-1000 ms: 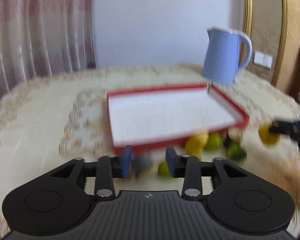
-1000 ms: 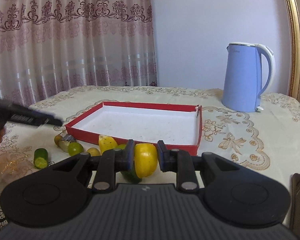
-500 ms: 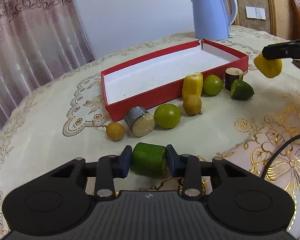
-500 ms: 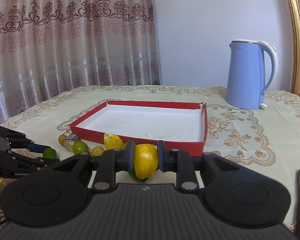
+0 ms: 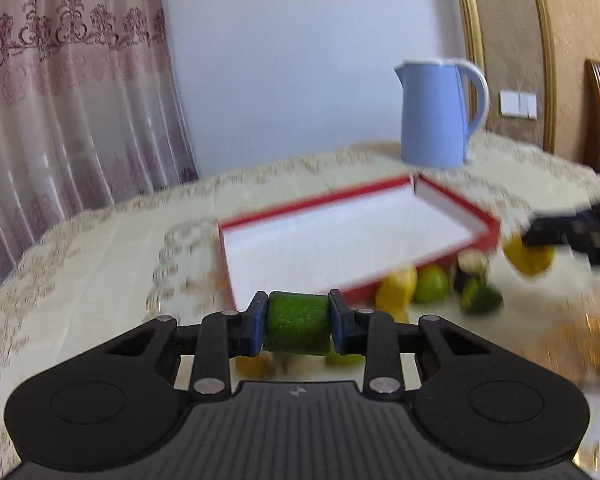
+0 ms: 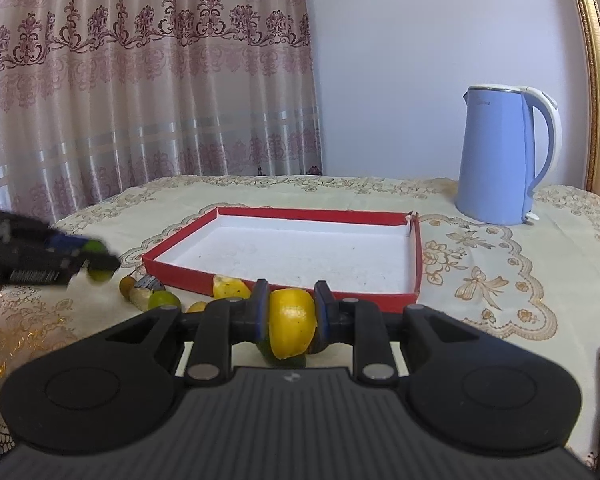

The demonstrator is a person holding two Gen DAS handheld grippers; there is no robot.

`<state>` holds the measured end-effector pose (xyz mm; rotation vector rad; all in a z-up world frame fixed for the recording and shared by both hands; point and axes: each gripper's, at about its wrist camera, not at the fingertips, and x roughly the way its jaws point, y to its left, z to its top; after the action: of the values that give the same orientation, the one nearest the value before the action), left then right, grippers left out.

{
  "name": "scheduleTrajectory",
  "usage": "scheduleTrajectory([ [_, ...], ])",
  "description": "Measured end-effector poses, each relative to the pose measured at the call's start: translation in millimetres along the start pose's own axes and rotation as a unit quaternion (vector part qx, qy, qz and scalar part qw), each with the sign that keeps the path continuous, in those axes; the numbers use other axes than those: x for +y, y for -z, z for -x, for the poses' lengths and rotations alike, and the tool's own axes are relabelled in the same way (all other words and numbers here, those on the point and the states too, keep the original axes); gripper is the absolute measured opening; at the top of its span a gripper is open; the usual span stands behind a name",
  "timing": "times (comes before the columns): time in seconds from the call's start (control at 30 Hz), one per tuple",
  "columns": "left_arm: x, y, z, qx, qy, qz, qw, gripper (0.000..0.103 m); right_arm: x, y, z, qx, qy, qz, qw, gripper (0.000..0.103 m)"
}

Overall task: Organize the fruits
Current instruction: 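Carry the cucumber chunk into the tray and open the left gripper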

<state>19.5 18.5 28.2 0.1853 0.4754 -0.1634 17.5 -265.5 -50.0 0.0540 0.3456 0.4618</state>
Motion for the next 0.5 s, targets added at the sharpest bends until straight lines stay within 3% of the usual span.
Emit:
scheduleTrajectory([
  [0.2, -9, -43, -59, 0.002, -0.013, 0.009, 0.9999, 0.030, -1, -7, -3, -0.005, 0.004, 0.006, 1.000, 0.023],
  [0.5, -17, -65, -167, 0.072, -0.064, 0.018, 0.9952, 0.030, -8, -13, -8, -0.009, 0.007, 0.007, 1.000, 0.023],
])
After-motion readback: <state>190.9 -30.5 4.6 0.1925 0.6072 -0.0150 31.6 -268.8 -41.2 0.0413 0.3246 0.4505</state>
